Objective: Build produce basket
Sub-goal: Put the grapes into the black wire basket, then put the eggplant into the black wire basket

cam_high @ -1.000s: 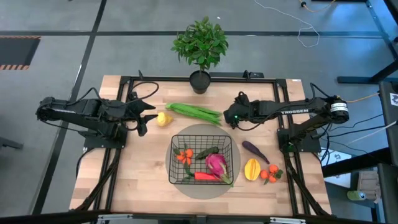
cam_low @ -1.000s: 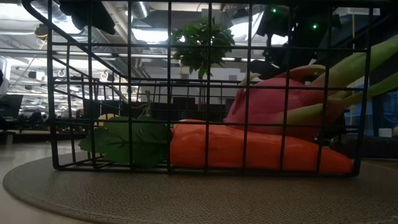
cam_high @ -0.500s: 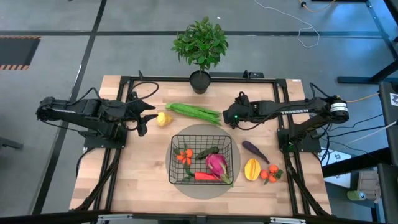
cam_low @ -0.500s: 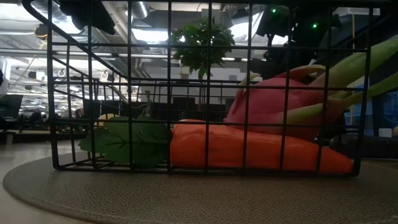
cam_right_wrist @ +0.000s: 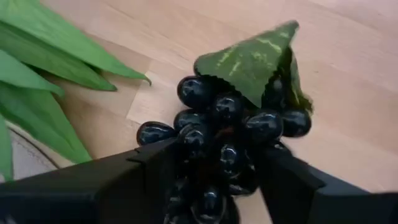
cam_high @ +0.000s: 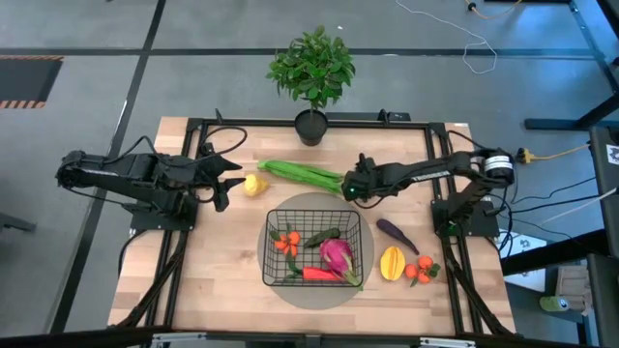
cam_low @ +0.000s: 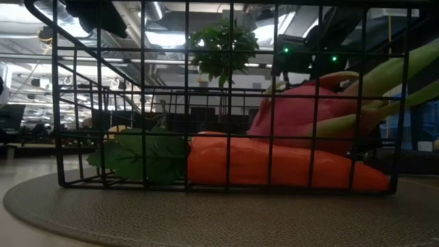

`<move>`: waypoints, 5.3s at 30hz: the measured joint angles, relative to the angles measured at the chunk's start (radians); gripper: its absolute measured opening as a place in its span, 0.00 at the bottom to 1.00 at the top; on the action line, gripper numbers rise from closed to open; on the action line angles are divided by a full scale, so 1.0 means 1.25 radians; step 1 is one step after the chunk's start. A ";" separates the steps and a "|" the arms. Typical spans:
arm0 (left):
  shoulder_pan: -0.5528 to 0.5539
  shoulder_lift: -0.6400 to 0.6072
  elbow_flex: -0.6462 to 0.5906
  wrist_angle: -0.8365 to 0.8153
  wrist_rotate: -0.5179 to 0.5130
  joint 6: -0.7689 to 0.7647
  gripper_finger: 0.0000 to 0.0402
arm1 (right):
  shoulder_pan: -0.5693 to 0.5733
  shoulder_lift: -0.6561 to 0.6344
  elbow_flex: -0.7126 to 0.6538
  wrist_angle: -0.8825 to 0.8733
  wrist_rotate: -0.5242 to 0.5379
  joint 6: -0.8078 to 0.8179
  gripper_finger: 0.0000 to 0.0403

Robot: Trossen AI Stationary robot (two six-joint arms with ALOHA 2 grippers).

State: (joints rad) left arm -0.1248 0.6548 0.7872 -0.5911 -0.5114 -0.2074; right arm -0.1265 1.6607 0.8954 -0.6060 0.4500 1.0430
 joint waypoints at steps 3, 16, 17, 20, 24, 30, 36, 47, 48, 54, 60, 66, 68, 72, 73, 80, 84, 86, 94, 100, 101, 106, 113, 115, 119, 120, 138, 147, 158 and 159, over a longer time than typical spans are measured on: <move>0.000 0.000 0.000 0.000 0.000 0.000 0.40 | -0.005 0.016 0.001 0.007 0.015 -0.007 0.50; 0.000 0.000 0.000 0.000 0.000 0.000 0.40 | -0.050 0.004 -0.001 0.029 -0.048 -0.092 0.28; 0.000 0.000 0.000 0.000 0.000 0.000 0.40 | -0.052 0.004 -0.002 0.035 -0.053 -0.102 0.24; 0.000 0.000 0.000 0.000 0.000 0.000 0.40 | -0.055 0.005 -0.002 0.048 -0.059 -0.133 0.09; 0.000 0.000 0.000 0.000 0.000 0.000 0.40 | -0.055 0.006 0.002 0.043 -0.063 -0.179 0.04; 0.000 0.000 0.000 0.000 0.000 0.000 0.40 | -0.054 0.009 0.078 -0.030 -0.074 -0.240 0.01; 0.000 0.000 0.000 0.000 0.000 0.000 0.40 | -0.036 0.009 0.206 -0.106 -0.062 -0.317 0.01; 0.000 0.000 0.000 -0.002 0.000 0.000 0.40 | 0.088 0.008 0.449 -0.199 -0.092 -0.505 0.00; 0.000 0.000 0.000 -0.002 0.000 0.000 0.40 | 0.105 0.008 0.467 -0.211 -0.092 -0.514 0.00; 0.000 0.000 0.000 -0.002 0.000 0.000 0.40 | 0.223 0.006 0.540 -0.247 -0.090 -0.548 0.00; 0.000 0.000 0.000 -0.002 0.000 0.000 0.40 | 0.343 0.006 0.544 -0.240 -0.090 -0.548 0.00; 0.000 0.000 0.000 -0.002 0.000 0.000 0.40 | 0.415 0.014 0.544 -0.193 -0.062 -0.551 0.01; 0.000 0.000 0.000 -0.002 0.000 0.000 0.40 | 0.426 0.018 0.544 -0.180 -0.062 -0.564 0.02; 0.000 0.000 0.000 -0.002 0.000 0.000 0.40 | 0.430 0.025 0.534 -0.124 -0.062 -0.612 0.03; 0.000 0.000 0.000 -0.002 0.000 0.000 0.40 | 0.430 0.027 0.530 -0.111 -0.061 -0.624 0.03; 0.000 0.000 0.000 -0.003 0.000 0.000 0.40 | 0.416 0.041 0.520 -0.076 -0.060 -0.652 0.03; 0.000 0.000 -0.001 -0.006 0.000 0.000 0.40 | 0.410 0.045 0.520 -0.074 -0.060 -0.650 0.03; 0.000 0.000 -0.001 -0.006 0.000 0.000 0.40 | 0.410 0.045 0.520 -0.074 -0.060 -0.649 0.04; 0.000 0.000 -0.001 -0.005 0.000 0.000 0.40 | 0.410 0.045 0.520 -0.058 -0.060 -0.615 0.13; 0.000 0.000 -0.001 -0.005 0.000 0.000 0.40 | 0.410 0.045 0.520 -0.051 -0.060 -0.632 0.26; 0.000 0.000 -0.001 -0.005 0.000 0.000 0.40 | 0.410 0.045 0.520 -0.049 -0.060 -0.632 0.28; 0.000 0.000 -0.001 -0.005 0.000 0.000 0.40 | 0.410 0.045 0.520 -0.026 -0.037 -0.632 0.37; 0.000 0.000 -0.001 -0.005 0.000 0.000 0.40 | 0.409 0.045 0.521 -0.026 -0.009 -0.632 0.42; 0.000 0.000 -0.001 -0.005 0.000 0.000 0.40 | 0.409 0.045 0.521 -0.026 -0.003 -0.632 0.42; 0.000 0.000 -0.001 -0.005 0.000 0.000 0.40 | 0.409 0.045 0.521 -0.026 0.001 -0.632 0.42; 0.000 0.000 -0.001 -0.005 0.000 0.000 0.40 | 0.409 0.045 0.521 -0.026 0.001 -0.632 0.42; 0.000 0.000 -0.001 -0.006 0.000 0.004 0.40 | 0.407 0.045 0.522 -0.359 -0.068 -0.442 0.42; 0.000 0.000 -0.001 -0.006 0.000 0.004 0.40 | 0.460 0.045 0.522 -0.773 -0.111 -0.087 0.42; 0.000 0.000 0.000 -0.012 0.000 0.006 0.40 | 0.555 -0.073 0.396 -0.775 -0.087 0.055 0.42; 0.000 0.000 0.000 -0.012 0.000 0.006 0.40 | 0.559 -0.090 0.370 -0.777 -0.089 0.079 0.42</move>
State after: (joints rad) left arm -0.1248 0.6548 0.7868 -0.6055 -0.5117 -0.1997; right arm 0.5723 1.5485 1.3575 -1.5768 0.3391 1.1412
